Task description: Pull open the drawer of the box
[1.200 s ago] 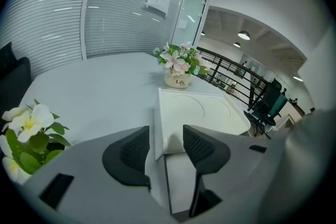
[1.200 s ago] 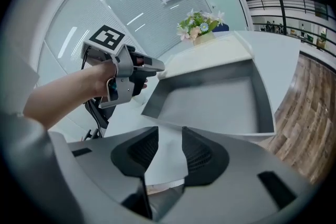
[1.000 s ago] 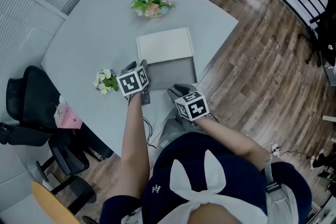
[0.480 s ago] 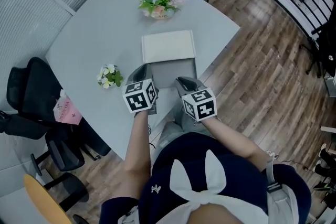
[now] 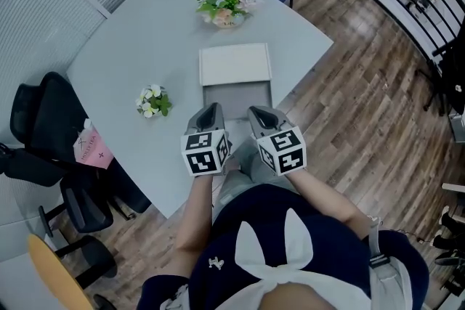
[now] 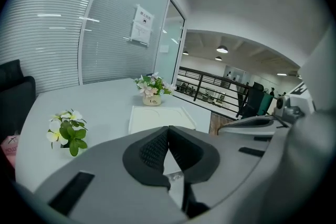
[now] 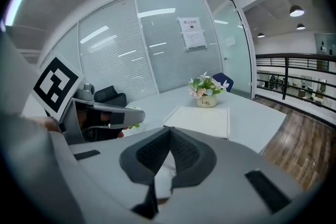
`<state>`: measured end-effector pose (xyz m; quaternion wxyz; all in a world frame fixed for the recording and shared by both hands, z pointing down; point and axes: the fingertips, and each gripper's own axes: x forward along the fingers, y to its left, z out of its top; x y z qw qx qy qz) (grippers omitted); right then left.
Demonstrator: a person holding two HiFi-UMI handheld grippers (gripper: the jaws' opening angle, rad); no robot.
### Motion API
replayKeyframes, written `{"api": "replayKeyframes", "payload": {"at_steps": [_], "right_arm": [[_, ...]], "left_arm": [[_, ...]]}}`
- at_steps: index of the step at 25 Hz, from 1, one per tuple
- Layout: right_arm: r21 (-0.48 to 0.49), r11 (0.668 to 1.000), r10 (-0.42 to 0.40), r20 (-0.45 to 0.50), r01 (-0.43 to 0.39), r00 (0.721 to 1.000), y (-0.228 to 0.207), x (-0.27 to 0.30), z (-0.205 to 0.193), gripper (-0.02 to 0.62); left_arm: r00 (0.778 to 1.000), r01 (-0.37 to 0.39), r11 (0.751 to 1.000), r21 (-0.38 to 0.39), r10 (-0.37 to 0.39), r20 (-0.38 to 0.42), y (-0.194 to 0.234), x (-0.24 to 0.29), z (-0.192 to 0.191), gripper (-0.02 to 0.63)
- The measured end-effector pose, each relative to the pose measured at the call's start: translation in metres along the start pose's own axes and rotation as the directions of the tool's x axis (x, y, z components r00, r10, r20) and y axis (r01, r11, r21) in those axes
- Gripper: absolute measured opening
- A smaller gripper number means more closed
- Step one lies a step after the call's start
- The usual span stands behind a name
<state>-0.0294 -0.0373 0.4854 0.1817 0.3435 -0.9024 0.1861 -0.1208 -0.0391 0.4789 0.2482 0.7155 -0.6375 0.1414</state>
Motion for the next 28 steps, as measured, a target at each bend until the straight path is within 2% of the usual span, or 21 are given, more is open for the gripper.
{"api": "replayKeyframes", "payload": {"at_steps": [10,28], "right_arm": [[-0.013,1.0,0.022,0.025,-0.021,0.999,0.01,-0.018,0.001,0.002],[-0.031,0.999,0.008,0.024,-0.008,1.0,0.015,-0.033,-0.006,0.002]], "left_arm": [[0.999,0.027,1.0,0.005,-0.027,0.035,-0.037,-0.017,-0.01,0.023],[0.999,0.028,1.0,0.001,-0.028,0.034,-0.041,-0.03,-0.019,0.023]]}}
